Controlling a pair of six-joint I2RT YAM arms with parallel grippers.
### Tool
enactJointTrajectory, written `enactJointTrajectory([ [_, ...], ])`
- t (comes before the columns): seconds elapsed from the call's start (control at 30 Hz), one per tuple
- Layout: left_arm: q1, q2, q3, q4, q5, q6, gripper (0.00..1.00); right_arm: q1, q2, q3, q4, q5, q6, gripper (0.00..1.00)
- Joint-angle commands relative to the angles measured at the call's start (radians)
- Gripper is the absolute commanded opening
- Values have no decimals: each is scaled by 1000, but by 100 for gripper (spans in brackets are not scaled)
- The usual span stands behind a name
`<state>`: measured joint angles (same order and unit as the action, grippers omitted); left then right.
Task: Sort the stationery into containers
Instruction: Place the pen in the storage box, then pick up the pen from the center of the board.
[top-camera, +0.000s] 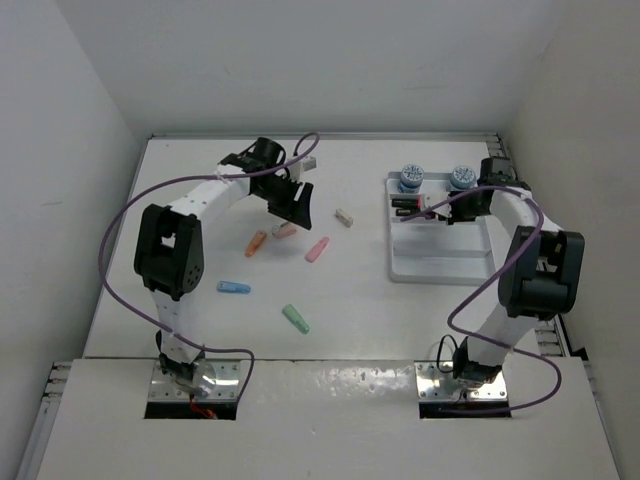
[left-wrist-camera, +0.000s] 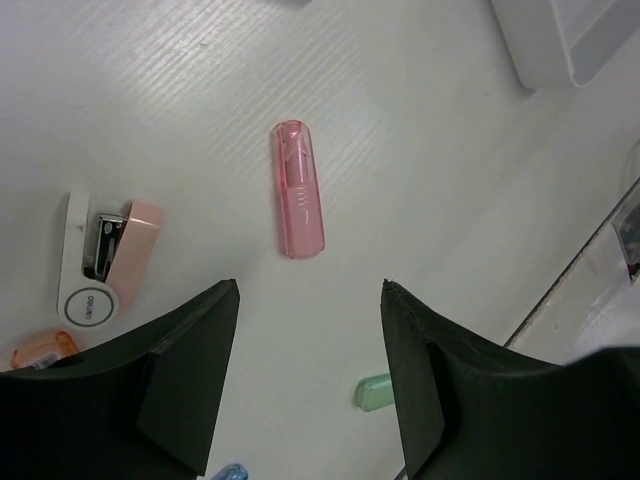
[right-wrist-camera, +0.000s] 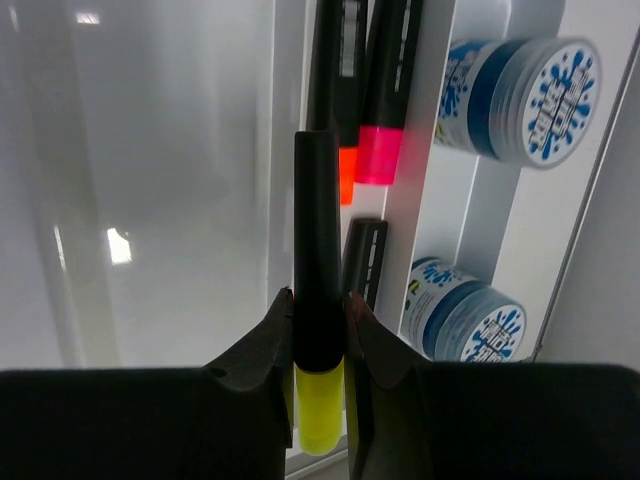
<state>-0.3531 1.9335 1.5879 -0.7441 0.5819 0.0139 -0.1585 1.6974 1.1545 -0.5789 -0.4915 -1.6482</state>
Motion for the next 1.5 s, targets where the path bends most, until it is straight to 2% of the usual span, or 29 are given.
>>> enactJointTrajectory([
  [0.0,0,-45,27,26,-39,-35,65,-42,51,76,-1,-41,-97,0],
  [0.03,2,-54,27,37,-60,-46,70,-58,68,98,5,-38,-105,0],
  [0.1,2,-64,18,55,-68,-60,71,-75,113,134,14,-39,-120,0],
  [0.3,3,-76,-12,74,-62,-74,72,-115,203,197,16,-25,-165,0],
  [0.53,8,-70,-8,78,-100,-78,73,-134,238,192,-2,-18,-240,0],
  [0.63,11,-65,-5,77,-100,-83,73,-135,251,192,-1,-7,-259,9],
  [0.67,9,-64,-5,80,-102,-81,74,-134,254,195,1,-4,-269,18],
  [0.7,9,-67,-3,74,-105,-77,86,-134,255,197,4,7,-272,26],
  [0.77,11,-70,-2,74,-108,-69,88,-134,258,208,4,16,-271,41],
  [0.8,9,-76,0,72,-111,-59,89,-134,258,215,4,16,-262,44],
  [0.93,9,-88,-3,74,-145,-48,89,-133,228,252,-44,1,-226,49],
  [1.1,11,-110,-32,84,-256,-34,86,-121,50,142,-58,-108,-162,50],
  [1.2,8,-136,-92,94,-307,-19,81,-87,-100,45,-7,-191,2,49],
  [1.23,6,-143,-110,94,-313,-20,79,-73,-131,1,28,-209,143,49],
  [1.3,2,-182,-153,97,-307,70,74,-32,-232,-28,53,-234,313,49],
  [1.33,-1,-197,-205,98,-303,95,73,-18,-261,-59,60,-240,473,49],
  [1.4,2,-267,-294,107,-263,211,75,19,-347,-110,68,-259,677,49],
  [1.47,6,-346,-356,118,-234,338,77,60,-404,-153,97,-256,798,49],
])
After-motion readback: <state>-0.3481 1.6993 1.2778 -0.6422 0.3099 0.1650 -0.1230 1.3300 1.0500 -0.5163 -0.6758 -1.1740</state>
